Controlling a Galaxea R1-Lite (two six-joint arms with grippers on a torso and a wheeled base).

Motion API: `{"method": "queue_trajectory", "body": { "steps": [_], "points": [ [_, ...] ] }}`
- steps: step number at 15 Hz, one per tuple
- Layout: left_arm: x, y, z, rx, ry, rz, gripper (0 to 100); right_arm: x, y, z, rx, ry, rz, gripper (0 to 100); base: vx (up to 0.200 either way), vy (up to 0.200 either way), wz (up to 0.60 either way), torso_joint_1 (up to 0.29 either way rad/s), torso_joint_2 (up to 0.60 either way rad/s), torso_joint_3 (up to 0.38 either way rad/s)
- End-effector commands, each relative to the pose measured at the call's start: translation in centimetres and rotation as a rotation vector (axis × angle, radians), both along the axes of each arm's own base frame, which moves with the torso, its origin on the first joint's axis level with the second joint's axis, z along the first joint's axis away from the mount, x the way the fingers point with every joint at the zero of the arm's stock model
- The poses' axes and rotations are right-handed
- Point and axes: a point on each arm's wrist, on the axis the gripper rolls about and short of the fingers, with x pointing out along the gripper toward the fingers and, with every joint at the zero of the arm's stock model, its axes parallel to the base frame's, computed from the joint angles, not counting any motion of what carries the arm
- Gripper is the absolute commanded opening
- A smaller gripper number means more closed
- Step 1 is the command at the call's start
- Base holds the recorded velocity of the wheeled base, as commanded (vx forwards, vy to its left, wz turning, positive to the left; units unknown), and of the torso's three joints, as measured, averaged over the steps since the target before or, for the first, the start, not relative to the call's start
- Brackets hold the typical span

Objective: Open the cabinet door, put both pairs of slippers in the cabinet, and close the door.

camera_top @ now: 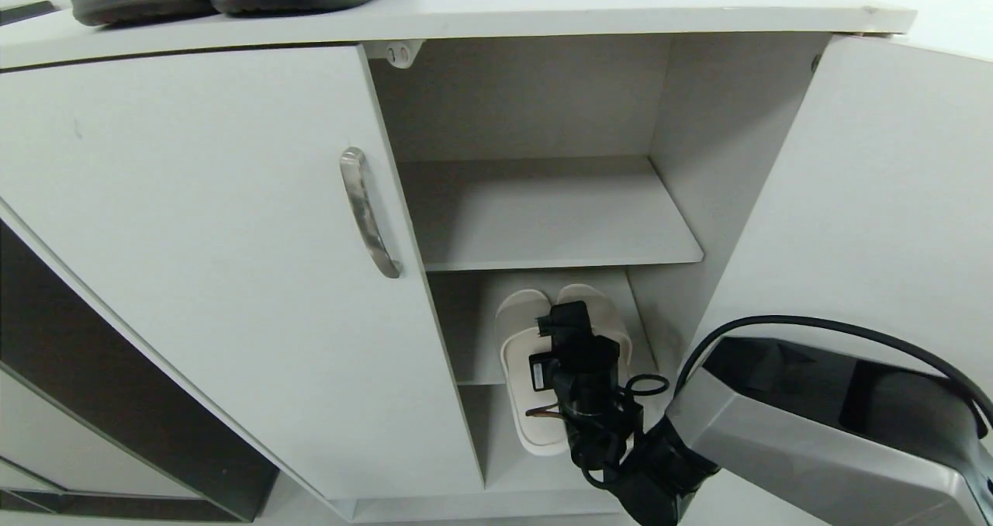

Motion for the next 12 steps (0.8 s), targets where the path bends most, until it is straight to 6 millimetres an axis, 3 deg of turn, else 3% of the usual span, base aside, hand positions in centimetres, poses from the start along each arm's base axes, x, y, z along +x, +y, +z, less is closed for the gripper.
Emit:
{"method": "queue_trajectory", "body": {
  "steps": [1,8,12],
  "points": [
    [0.0,0.0,0.0,-0.001,0.000,0.001,0,2.7,0.4,0.0,0.025,-0.026,-0.033,0,0.000,0.000,0.00,0.000,0.00,0.000],
    [0.0,0.0,0.0,-0.001,0.000,0.001,0,6.7,1.1,0.3,0.042,-0.051,-0.078,0,0.000,0.000,0.00,0.000,0.00,0.000],
    [0.0,0.0,0.0,-0.001,0.000,0.001,0,7.5,0.9,0.0,0.047,-0.057,-0.092,0,0.000,0.000,0.00,0.000,0.00,0.000]
  ]
}}
